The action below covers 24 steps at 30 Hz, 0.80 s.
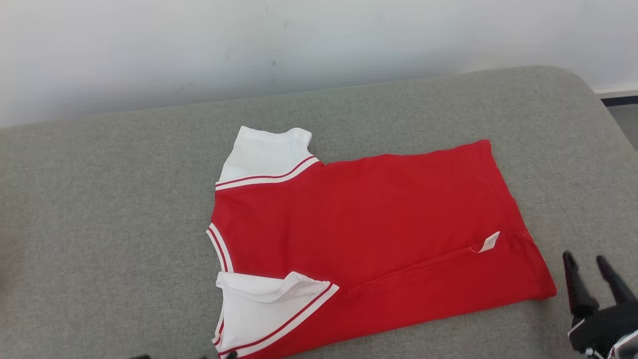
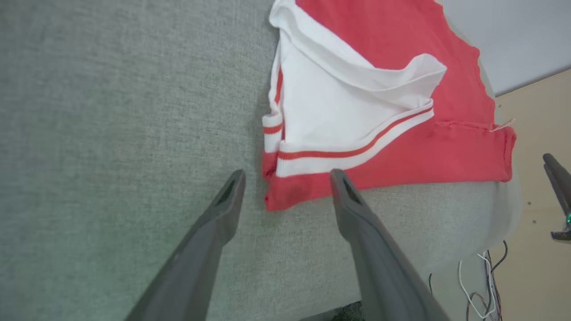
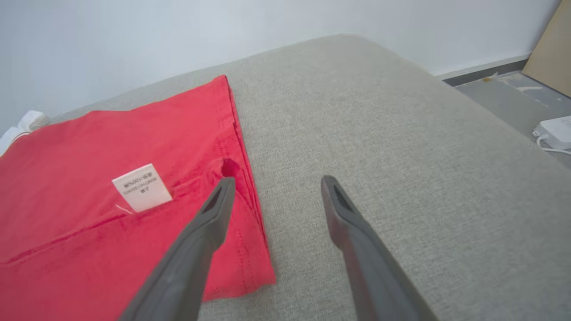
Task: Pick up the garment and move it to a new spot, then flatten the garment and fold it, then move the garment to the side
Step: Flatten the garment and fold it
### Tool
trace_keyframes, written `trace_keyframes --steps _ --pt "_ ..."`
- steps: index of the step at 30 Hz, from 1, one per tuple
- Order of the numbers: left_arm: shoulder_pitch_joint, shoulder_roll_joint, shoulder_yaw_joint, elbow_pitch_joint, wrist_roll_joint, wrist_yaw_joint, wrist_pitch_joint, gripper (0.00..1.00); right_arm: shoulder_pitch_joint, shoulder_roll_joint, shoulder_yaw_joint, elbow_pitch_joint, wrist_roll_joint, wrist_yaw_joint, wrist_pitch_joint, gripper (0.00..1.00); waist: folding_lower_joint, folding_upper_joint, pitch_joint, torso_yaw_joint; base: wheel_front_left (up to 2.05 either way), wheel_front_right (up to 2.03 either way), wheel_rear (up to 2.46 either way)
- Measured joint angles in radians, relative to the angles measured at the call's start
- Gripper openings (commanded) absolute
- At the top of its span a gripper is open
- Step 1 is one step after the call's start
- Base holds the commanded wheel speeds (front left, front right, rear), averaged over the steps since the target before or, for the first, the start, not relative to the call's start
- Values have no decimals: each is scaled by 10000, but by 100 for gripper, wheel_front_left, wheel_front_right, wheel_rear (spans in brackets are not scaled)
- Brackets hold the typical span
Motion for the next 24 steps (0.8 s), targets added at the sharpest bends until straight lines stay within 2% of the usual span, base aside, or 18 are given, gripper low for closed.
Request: trace_keyframes --steps 5,12,17,24 --pt "-954 364 625 35 128 -19 -84 100 163 424 -1074 -1269 -1250 0 -2 100 0 0 75 -134 0 0 0" --pt "-3852 506 1080 1204 249 -1005 577 100 -13 1118 -1287 -2502 -2324 0 -2 100 2 0 612 -281 0 0 0" --pt "-6438 472 986 2713 533 -1753 1555 100 -515 1208 -1195 -2874 -2612 0 -2 100 3 1 1218 -452 0 0 0" --pt "-9779 -40 468 5101 936 -2493 2976 100 -1017 1423 -1009 -3022 -2773 0 -2 100 4 1 2111 -765 0 0 0"
